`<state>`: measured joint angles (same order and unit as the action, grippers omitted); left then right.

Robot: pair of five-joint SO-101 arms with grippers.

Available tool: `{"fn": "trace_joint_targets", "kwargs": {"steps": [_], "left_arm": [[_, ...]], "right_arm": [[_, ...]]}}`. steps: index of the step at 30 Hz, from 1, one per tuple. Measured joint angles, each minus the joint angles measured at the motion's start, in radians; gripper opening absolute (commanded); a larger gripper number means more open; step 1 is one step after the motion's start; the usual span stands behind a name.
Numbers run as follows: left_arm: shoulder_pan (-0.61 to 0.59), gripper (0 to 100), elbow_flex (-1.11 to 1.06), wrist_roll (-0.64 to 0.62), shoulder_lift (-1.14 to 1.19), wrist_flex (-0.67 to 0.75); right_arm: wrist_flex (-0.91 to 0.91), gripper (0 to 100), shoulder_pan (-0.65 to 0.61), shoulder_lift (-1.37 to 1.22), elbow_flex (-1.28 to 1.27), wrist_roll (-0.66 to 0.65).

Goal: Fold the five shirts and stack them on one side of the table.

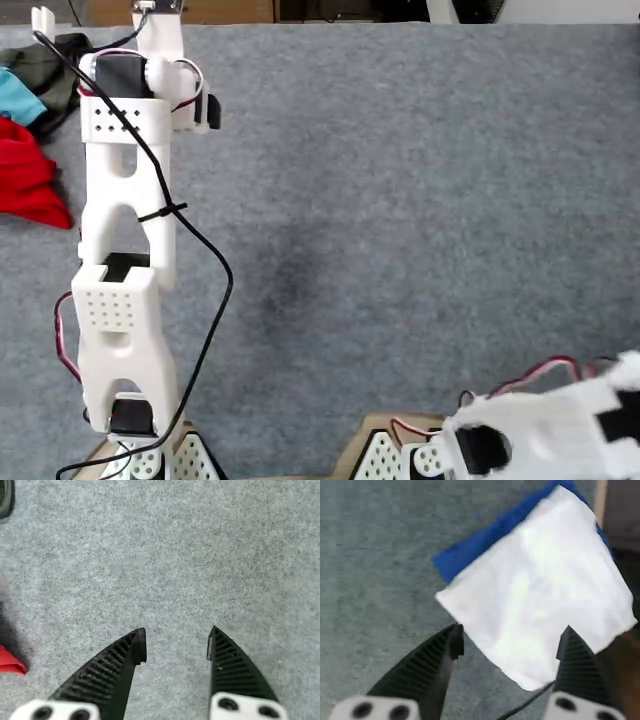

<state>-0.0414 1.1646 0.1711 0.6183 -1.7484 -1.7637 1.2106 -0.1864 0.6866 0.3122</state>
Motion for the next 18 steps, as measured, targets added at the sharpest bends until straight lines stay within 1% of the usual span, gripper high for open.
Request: {"fn": "trace_joint_targets", "kwargs": {"steps": [3,6,13,18], "left_arm": [[-0.055,21,0.0,0.0,0.0,0.0],[-0.152,21,0.0,0.0,0.0,0.0],[-0.471,21,0.0,0.0,0.0,0.0],[-0.666,21,0.0,-0.002,0.0,0.0]], "right_arm": [[0.0,30.7,-0.152,0.097,0.0,0.0],[0.0,30.7,-0.324,0.152,0.0,0.0],[0.0,30.7,-0.769,0.155,0.0,0.0],[0.0,30.7,-1.056,0.061,0.0,0.0]]}}
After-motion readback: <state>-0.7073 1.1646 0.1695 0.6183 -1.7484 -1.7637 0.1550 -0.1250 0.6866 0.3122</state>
